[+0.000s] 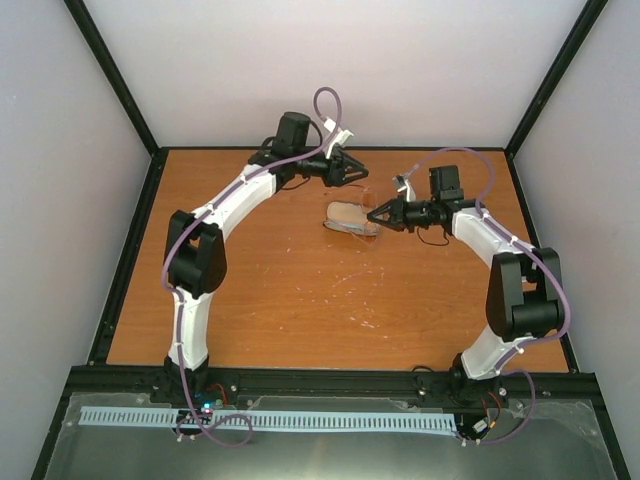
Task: Organize the sunglasses
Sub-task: Fold the sunglasses.
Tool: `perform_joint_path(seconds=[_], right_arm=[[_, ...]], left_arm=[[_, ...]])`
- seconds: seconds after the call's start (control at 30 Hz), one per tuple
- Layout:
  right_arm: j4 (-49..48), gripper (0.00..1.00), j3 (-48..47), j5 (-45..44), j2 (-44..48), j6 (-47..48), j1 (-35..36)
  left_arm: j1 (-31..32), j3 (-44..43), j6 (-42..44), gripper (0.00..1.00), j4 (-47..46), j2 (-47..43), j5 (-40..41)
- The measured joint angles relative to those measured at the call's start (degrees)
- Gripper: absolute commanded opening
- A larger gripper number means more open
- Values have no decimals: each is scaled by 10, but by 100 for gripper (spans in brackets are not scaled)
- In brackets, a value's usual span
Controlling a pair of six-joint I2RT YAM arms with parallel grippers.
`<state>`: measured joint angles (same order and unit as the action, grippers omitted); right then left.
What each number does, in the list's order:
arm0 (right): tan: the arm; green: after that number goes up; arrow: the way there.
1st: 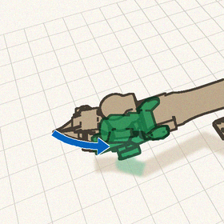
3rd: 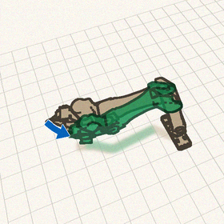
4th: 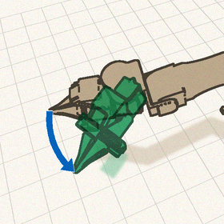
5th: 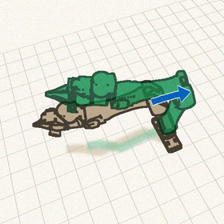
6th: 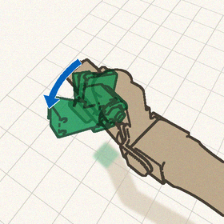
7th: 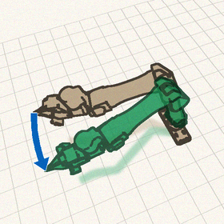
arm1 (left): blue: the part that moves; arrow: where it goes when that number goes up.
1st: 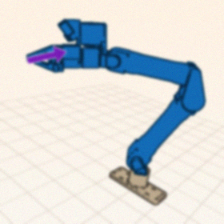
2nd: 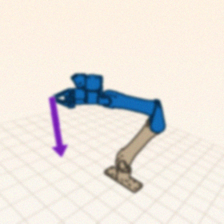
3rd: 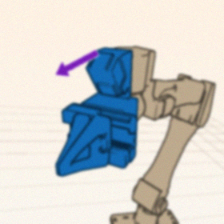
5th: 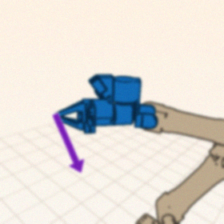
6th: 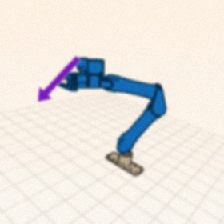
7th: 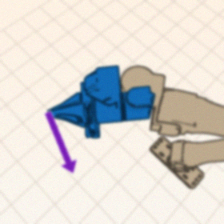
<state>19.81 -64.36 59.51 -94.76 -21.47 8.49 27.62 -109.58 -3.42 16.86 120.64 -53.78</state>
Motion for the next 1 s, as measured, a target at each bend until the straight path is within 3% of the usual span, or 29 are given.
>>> perform_joint_path(seconds=[0.4,0.6,0.7,0.77,1.0], right_arm=[[-106,3,-51,12,-44,-95,-5],[-78,3,-68,6,-44,-79,-10],[-48,3,-68,-6,-40,-63,-25],[-34,3,-68,-11,-38,-53,-40],[-13,3,-108,-19,-55,-46,-53]], left_arm=[[7,63,-12,35,-26,0,2],[1,63,-12,48,-27,-3,31],[-17,87,-15,49,-30,-16,52],[-52,113,-17,46,-34,-31,68],[-187,282,-35,19,-52,-138,83]])
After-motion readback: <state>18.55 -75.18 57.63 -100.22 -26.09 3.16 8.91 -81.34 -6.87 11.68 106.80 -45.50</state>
